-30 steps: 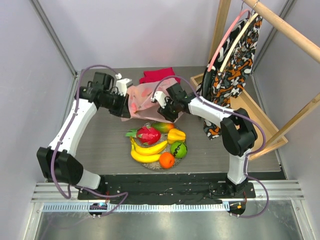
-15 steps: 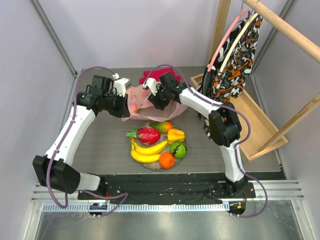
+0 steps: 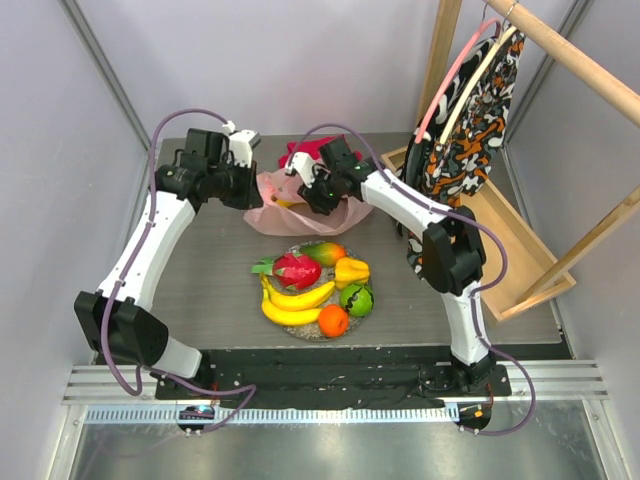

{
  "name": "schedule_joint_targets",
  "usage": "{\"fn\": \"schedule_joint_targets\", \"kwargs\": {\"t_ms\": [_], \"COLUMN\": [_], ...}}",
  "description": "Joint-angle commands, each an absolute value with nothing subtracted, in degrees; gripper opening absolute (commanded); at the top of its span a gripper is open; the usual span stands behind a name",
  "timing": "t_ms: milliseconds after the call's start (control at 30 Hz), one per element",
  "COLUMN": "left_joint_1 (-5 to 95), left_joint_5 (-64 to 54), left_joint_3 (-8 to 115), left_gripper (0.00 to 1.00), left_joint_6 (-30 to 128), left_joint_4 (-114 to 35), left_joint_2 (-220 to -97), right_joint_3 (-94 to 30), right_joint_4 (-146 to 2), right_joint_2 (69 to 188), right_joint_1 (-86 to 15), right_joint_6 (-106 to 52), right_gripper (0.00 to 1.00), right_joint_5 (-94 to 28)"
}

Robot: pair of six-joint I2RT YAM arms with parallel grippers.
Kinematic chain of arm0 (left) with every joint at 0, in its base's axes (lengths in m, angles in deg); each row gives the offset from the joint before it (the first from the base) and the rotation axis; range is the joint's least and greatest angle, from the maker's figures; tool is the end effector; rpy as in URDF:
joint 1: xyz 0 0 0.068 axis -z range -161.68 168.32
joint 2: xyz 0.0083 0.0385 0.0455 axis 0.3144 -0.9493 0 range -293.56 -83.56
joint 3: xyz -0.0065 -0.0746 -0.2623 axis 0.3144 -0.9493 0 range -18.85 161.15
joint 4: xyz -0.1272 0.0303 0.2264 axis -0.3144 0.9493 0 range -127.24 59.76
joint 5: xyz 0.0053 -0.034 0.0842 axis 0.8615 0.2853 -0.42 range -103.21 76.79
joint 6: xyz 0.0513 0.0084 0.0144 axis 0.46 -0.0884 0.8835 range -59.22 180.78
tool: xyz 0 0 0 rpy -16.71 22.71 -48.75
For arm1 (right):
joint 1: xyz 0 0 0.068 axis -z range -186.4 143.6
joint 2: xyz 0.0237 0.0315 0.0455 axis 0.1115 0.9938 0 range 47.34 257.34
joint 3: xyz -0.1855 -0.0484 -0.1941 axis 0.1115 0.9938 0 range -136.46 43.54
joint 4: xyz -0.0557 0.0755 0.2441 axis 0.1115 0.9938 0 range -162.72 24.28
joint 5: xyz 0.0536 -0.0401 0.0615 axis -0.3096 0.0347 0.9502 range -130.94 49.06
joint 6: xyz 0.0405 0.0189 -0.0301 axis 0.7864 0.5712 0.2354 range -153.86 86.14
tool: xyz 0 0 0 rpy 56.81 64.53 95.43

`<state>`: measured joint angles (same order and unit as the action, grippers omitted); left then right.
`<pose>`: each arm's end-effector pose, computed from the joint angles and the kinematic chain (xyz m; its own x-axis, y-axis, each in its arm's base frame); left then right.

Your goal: Take the fake fruits out of the plastic bag

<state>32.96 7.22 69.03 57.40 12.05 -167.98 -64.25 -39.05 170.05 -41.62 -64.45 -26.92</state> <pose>0.2968 -0.0904 0.3738 -0.7206 0.1312 -0.6808 0.4305 0.8544 -0.2910 0.3926 0.2878 0.2491 -0.1761 -0.7287 -0.6618 -0.9062 0.3826 -0.1801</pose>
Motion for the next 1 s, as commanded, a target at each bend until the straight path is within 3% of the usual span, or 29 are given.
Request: {"fn": "schedule_joint_targets", "kwargs": {"t_ms": [0, 67, 167, 267, 300, 333, 433, 467, 600, 800, 967], "left_joint_1": [33.2, 33.1, 33.1, 33.1, 33.1, 33.1, 33.1, 33.1, 33.1, 33.1, 33.1], "left_joint_5": [6.7, 5.7, 7.6, 10.4, 10.5, 10.6, 10.5, 10.5, 14.2, 22.8, 26.8], "left_joint_3": [72.9, 73.4, 73.3, 69.9, 69.1, 68.2, 65.4, 64.2, 61.5, 54.5, 50.0], "left_gripper": [0.03, 0.03, 0.02, 0.02, 0.02, 0.03, 0.03, 0.03, 0.03, 0.01, 0.0], "left_joint_6": [55.9, 56.0, 57.0, 59.1, 59.6, 60.2, 60.6, 60.6, 60.5, 55.6, 51.9], "left_joint_4": [10.0, 10.3, 11.7, 12.9, 13.2, 13.6, 15.1, 15.6, 19.9, 21.1, 19.1], "left_joint_2": [-167.7, -167.4, -166.7, -165.1, -164.4, -163.3, -160.5, -159.8, -155.9, -151.0, -148.9], "right_joint_3": [-66.5, -71.7, -84.5, -92.8, -93.5, -94.2, -94.4, -94.0, -93.1, -95.5, -92.3], "right_joint_4": [-34.2, -28.0, -18.7, -19.8, -22.7, -24.1, -28.9, -30.3, -36.4, -39.1, -39.5], "right_joint_2": [166.7, 170.3, 179.9, 186.1, 187.0, 188.4, 188.6, 188.6, 188.8, 191.5, 190.9], "right_joint_1": [-43.3, -43.8, -43.8, -44.2, -44.5, -45.2, -46.0, -46.9, -48.3, -48.4, -50.5], "right_joint_6": [-71.4, -73.1, -73.1, -68.7, -67.3, -65.6, -59.6, -55.3, -39.6, -16.6, -11.1], "right_gripper": [0.25, 0.17, 0.18, 0.23, 0.26, 0.4, 0.54, 0.67, 0.91, 0.99, 0.99], "right_joint_5": [-19.7, -18.8, -14.5, -16.1, -18.6, -19.4, -19.7, -20.5, -25.6, -23.3, -24.9]}}
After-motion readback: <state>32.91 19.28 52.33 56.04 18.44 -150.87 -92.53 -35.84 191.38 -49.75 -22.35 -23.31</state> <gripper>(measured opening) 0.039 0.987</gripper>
